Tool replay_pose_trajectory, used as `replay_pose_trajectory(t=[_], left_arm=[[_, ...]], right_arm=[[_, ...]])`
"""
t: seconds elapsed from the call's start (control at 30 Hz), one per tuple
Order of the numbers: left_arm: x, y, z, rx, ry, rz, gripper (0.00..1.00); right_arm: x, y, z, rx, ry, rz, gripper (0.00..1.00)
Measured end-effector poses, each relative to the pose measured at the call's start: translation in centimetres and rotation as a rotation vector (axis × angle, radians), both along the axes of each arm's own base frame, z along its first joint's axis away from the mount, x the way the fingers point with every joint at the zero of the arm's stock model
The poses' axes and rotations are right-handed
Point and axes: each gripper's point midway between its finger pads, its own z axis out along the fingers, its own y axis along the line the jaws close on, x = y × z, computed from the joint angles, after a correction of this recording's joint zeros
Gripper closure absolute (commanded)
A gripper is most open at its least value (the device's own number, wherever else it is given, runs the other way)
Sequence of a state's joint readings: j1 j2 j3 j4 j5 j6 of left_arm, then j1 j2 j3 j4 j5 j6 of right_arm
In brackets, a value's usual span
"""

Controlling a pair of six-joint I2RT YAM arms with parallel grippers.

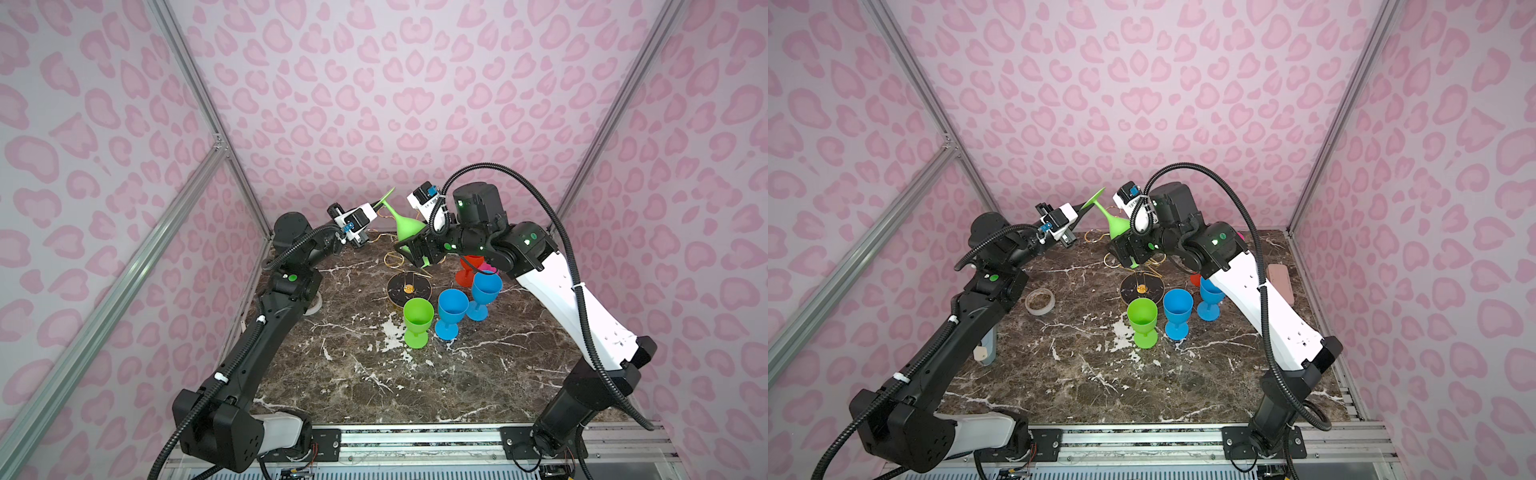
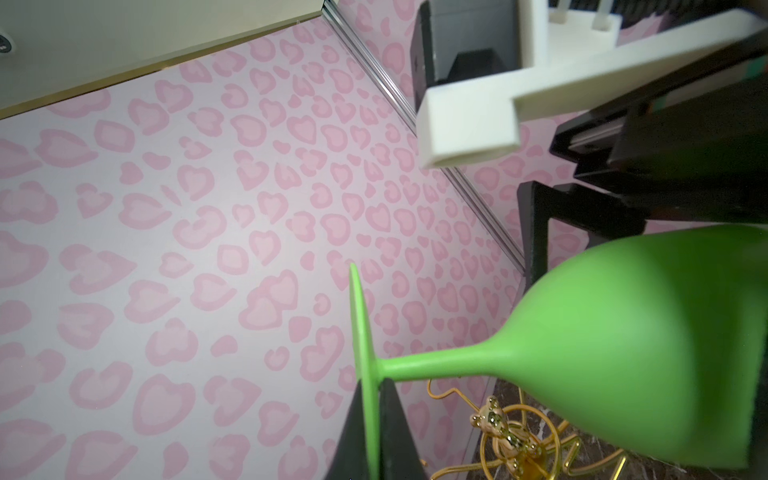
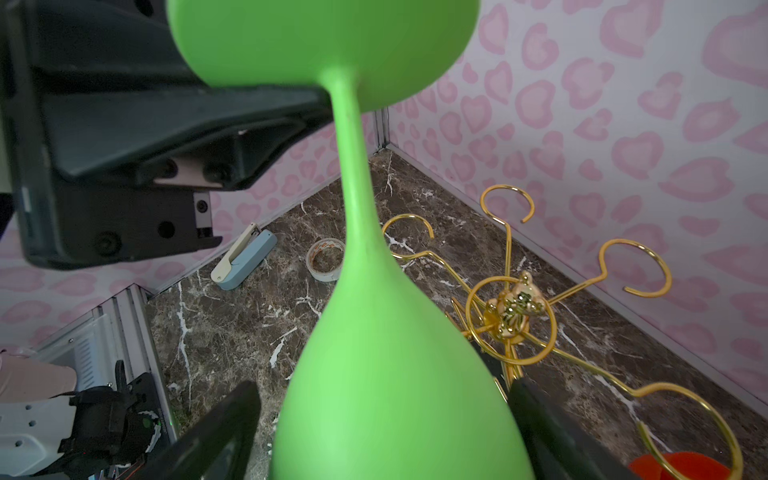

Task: Take the wine glass off the wine glass rack
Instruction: 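Hold the glass base with the left gripper while the right releases and withdraws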

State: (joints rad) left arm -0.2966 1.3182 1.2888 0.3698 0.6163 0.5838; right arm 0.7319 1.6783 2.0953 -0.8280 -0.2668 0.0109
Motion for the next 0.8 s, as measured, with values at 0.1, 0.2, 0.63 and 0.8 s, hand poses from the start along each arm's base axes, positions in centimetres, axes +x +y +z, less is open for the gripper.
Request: replay_pose_trajectory(t=[0.1,0.2,0.63,0.8], left_arm=[[0.0,0.3,0.2,-0.020,0.013,0.015,0.97],[0.3,0.6,0.4,-0.043,0.033,0.034,0.97],[1.9,2.8,0.8,-0.274,0.305,0.069,0.97],[2.1,3.0,0.5,-0.376,0.434,0.042,0.97]], right_arm=[[-0.4,-1.0,1.1,0.031,-0.025,-0.014,0.02],[-0.7,-2.6,2.4,0.076,-0.054,-0.041,0.02],[-6.5,-11.5,9.7,0.351,-0.336,-0.092,0.14],[-5.5,-11.3,8.9,0.388,-0.314,-0.090,0.27]])
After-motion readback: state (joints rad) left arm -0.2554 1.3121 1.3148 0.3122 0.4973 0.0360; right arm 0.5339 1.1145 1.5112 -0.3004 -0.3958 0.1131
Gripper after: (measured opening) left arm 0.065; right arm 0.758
